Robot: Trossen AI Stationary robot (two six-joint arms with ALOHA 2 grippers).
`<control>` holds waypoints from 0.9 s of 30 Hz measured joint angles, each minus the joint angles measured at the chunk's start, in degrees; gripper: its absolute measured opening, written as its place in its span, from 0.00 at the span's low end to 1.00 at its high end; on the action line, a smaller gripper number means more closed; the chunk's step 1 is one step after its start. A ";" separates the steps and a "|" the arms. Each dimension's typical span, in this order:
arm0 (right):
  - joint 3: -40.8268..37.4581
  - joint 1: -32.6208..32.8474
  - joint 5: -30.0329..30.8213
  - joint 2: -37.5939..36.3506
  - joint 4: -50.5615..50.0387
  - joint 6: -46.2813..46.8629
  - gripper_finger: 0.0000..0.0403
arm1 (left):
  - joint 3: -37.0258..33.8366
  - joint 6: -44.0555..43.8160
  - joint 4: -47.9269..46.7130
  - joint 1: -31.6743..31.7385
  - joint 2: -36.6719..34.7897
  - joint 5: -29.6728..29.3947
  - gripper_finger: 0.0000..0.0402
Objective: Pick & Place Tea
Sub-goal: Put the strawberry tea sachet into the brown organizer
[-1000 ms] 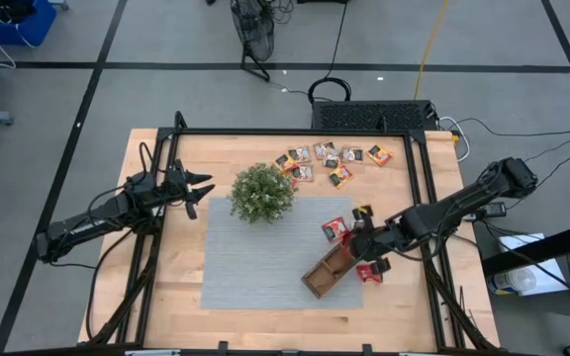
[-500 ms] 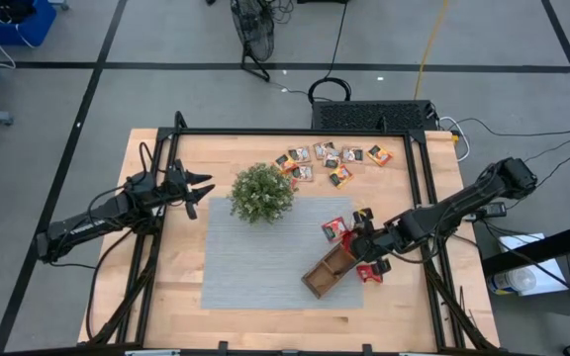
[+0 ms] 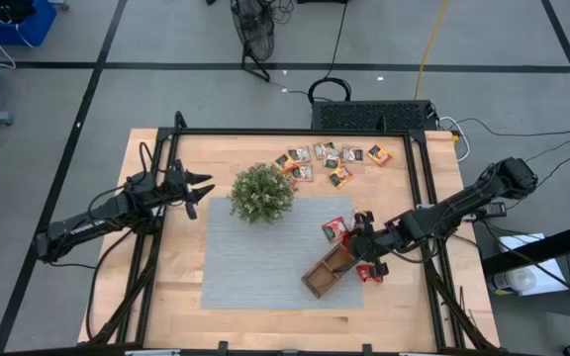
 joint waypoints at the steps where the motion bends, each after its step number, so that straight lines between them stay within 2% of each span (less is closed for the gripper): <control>1: 0.00 0.02 -0.29 0.00 0.13 0.52 0.06 | 0.00 0.00 0.00 0.02 0.02 0.00 0.37; 10: 0.00 0.02 -0.21 0.00 2.34 1.70 0.23 | 0.00 0.00 0.00 0.02 0.00 0.00 0.37; 15: 1.10 0.02 -0.22 -0.08 3.53 -1.02 0.30 | -0.02 0.00 0.00 0.02 -0.01 0.00 0.37; 23: 3.43 0.02 0.17 -3.06 2.67 -3.94 0.31 | 0.00 0.00 0.00 0.02 0.01 0.00 0.37; 27: 3.43 -0.09 4.51 -5.11 0.76 -5.70 0.31 | 0.00 0.00 0.00 0.01 0.02 0.00 0.37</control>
